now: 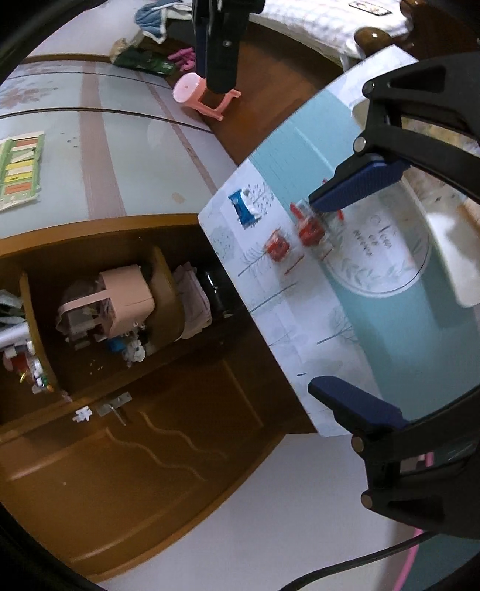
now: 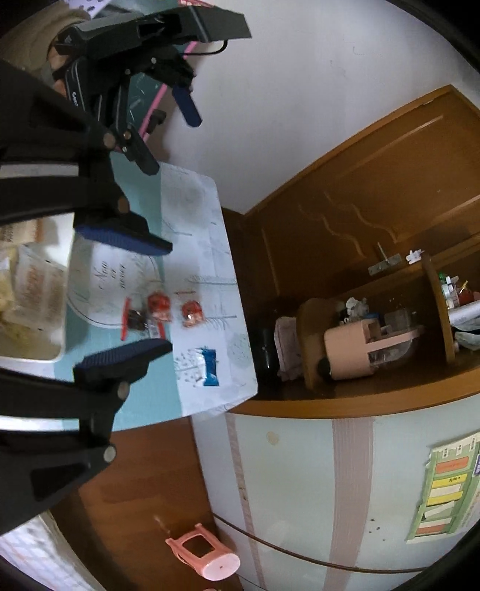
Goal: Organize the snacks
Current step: 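Lift both tools from the tray toward the red-wrapped snacks on the table, then grasp a red-wrapped snack with the left tool while the right tool grasps a dark barcoded packet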
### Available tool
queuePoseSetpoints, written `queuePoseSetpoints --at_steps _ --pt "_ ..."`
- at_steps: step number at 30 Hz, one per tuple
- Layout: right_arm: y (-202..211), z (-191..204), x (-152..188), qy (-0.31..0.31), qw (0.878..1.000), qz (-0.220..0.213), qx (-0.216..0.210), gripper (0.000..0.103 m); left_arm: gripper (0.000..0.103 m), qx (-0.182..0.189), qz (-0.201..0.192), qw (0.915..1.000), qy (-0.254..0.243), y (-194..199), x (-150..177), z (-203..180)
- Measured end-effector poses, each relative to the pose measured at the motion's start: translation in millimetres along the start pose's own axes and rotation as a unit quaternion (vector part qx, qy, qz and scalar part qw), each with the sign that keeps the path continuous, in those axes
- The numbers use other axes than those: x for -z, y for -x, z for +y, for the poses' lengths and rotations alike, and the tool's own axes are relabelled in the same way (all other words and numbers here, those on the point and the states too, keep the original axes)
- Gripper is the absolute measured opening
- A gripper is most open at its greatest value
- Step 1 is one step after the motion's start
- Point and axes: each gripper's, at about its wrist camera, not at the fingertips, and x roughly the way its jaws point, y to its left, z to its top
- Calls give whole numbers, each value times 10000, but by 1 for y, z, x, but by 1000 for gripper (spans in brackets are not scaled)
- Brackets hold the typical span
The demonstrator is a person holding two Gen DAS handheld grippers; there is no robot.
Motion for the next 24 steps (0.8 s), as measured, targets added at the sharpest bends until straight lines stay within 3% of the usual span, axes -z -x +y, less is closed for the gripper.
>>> queuePoseSetpoints --at_steps 6,11,18,24 --pt "-73 -8 -4 -127 9975 696 86 50 90 468 343 9972 -468 -65 -8 -5" --pt "-142 -15 15 -222 9895 1421 142 50 90 1015 801 9871 -943 -126 1 -19" --pt "-231 -32 55 -525 9703 2330 370 50 90 1257 1301 9736 -1391 -196 19 -31" --pt "-270 -38 70 -677 9605 2665 437 50 90 1435 1538 9661 -1493 -227 26 -31"
